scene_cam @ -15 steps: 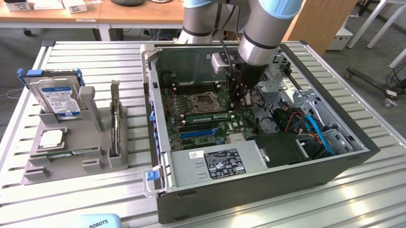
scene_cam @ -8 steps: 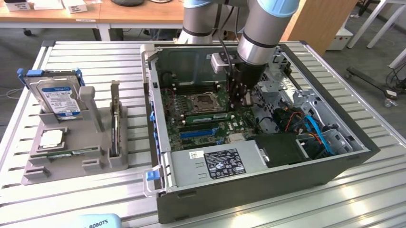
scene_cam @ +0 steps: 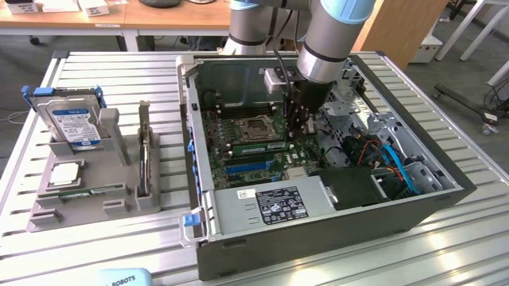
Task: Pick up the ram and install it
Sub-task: 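Press down the ram until it locks into place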
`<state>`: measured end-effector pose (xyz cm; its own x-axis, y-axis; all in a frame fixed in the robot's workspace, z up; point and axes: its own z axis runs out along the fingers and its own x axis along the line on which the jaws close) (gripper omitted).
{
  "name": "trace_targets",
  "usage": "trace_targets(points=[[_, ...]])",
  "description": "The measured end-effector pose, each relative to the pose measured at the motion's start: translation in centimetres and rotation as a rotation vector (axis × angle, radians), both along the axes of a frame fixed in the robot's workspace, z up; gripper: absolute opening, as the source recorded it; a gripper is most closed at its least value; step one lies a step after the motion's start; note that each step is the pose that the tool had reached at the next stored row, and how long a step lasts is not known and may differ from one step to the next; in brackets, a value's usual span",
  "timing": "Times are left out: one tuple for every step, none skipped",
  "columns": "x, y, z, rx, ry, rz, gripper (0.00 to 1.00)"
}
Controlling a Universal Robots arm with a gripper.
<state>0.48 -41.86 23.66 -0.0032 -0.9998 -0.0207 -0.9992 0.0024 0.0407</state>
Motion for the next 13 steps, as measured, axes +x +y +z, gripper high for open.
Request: trace_targets(points=[[0.00,0.00,-0.02,0.0000,0.0000,0.000,0.10],[0.00,0.01,-0.10,0.0004,-0.0001,0.000,0.10],[0.00,0.01,-0.21,0.0004,-0.0001,0.000,0.10],[0.00,0.01,-0.28,0.0003,-0.0001,0.000,0.10],[0.00,0.00,-0.30,0.0001,0.0000,0.000,0.10],[0.00,0.00,-0.31,0.0000,0.0001,0.000,0.10],[0.00,0.01,-0.37,0.0003,-0.0001,0.000,0.10],[0.00,0.01,-0.43,0.0004,-0.0001,0.000,0.10],[0.00,0.00,-0.45,0.0002,0.0000,0.000,0.10],[0.01,0.00,-0.45,0.0000,0.0000,0.000,0.10],[0.01,0.00,-0.45,0.0000,0.0000,0.000,0.10],[0.01,0.00,-0.46,0.0000,0.0001,0.000,0.10],[0.02,0.01,-0.47,0.0002,0.0000,0.000,0.10]])
